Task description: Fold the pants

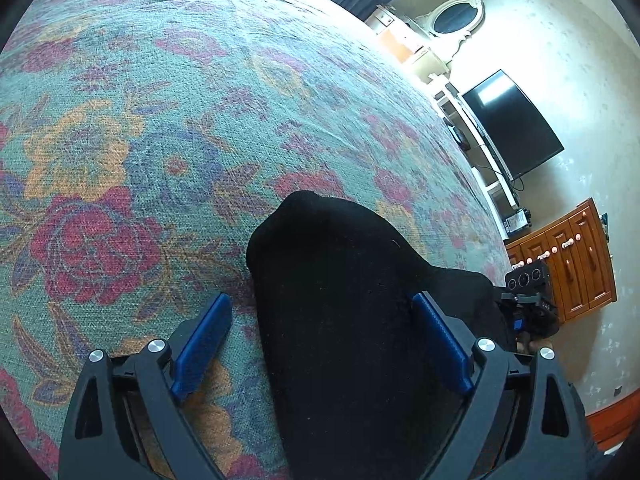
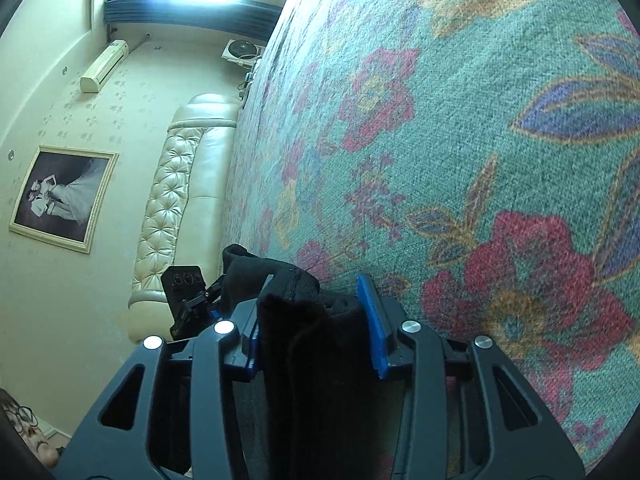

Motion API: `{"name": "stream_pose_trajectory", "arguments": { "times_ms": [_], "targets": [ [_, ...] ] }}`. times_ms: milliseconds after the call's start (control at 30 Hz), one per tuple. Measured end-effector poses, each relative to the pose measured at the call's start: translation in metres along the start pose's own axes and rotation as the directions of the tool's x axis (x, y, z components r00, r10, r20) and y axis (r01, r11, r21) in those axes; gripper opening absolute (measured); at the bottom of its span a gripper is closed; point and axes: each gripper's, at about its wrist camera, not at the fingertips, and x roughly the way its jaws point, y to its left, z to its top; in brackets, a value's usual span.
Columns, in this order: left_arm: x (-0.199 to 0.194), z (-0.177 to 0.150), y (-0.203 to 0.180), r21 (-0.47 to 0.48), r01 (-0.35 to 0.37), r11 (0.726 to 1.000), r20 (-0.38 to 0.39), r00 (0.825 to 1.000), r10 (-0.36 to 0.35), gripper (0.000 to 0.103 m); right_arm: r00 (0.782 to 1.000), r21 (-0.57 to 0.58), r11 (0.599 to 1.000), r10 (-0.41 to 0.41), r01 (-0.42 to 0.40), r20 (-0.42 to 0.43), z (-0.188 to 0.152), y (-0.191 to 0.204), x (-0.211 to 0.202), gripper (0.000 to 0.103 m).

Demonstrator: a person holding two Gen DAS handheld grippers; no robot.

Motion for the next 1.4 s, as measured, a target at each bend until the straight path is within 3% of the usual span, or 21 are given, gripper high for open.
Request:
{"name": "stream_pose_trajectory", "arguments": {
  "times_ms": [67, 133, 300, 533, 767, 833, 900, 967, 1000, 1033, 1100, 1267, 1400],
  "targets": [
    [-0.004, -0.003, -0.001, 0.007, -0.014, 1.000, -0.002, 1.000, 0.014, 0.090, 0.999, -0.001, 0.999, 0.033, -0.033, 0.003, -0.005, 0.005, -0.004, 0.064],
    [-0.009, -0.006, -0.002, 0.008, -0.032, 0.999, -0.004, 0.999, 0.032, 0.090, 0.999, -0.011, 0.999, 0.038, -0.038, 0.003, -0.012, 0.009, -0.008, 0.070],
    [-0.030, -0.026, -0.008, 0.055, -0.091, 0.994, 0.010, 0.996, 0.090, 0.090, 0.999, -0.032, 0.999, 0.037, -0.038, -0.021, -0.042, 0.015, -0.022, 0.075],
    [-0.049, -0.072, -0.018, 0.087, -0.099, 0.991, -0.030, 0.994, 0.102, 0.090, 0.998, -0.050, 0.997, 0.058, -0.060, -0.039, -0.088, 0.020, -0.035, 0.082],
    [-0.056, -0.103, -0.015, -0.023, 0.024, 0.999, -0.037, 0.999, -0.025, 0.090, 0.995, -0.074, 0.995, 0.055, -0.061, -0.081, -0.117, 0.031, -0.027, 0.084],
    [-0.054, -0.106, -0.015, -0.018, 0.021, 1.000, -0.024, 0.999, -0.021, 0.090, 0.996, -0.073, 0.995, 0.056, -0.061, -0.070, -0.119, 0.031, -0.029, 0.084],
    [-0.053, -0.106, -0.016, -0.008, 0.017, 1.000, -0.012, 1.000, -0.017, 0.090, 0.997, -0.082, 0.995, 0.045, -0.051, -0.067, -0.123, 0.032, -0.029, 0.081],
    [-0.053, -0.109, -0.015, 0.006, 0.019, 1.000, 0.005, 1.000, -0.019, 0.090, 0.998, -0.116, 0.993, -0.019, 0.012, -0.064, -0.127, 0.030, -0.032, 0.064],
    [-0.053, -0.111, -0.015, 0.014, 0.020, 1.000, 0.013, 1.000, -0.020, 0.090, 0.996, -0.127, 0.991, -0.057, 0.048, -0.068, -0.130, 0.027, -0.032, 0.043],
    [-0.052, -0.112, -0.015, 0.025, 0.019, 1.000, 0.017, 1.000, -0.020, 0.090, 0.996, -0.102, 0.994, -0.050, 0.042, -0.073, -0.131, 0.020, -0.034, 0.037],
    [-0.051, -0.110, -0.017, 0.042, 0.015, 0.999, 0.020, 1.000, -0.016, 0.090, 0.998, -0.048, 0.999, 0.017, -0.020, -0.067, -0.131, 0.007, -0.038, 0.036],
    [-0.052, -0.095, -0.012, 0.006, 0.040, 0.999, 0.015, 0.999, -0.040, 0.090, 0.998, -0.066, 0.997, 0.039, -0.042, -0.041, -0.119, 0.010, -0.045, 0.060],
    [-0.048, -0.079, -0.005, -0.036, 0.059, 0.998, 0.039, 0.998, -0.057, 0.090, 1.000, -0.078, 0.997, 0.025, -0.024, 0.006, -0.103, 0.013, -0.050, 0.069]
  ]
}}
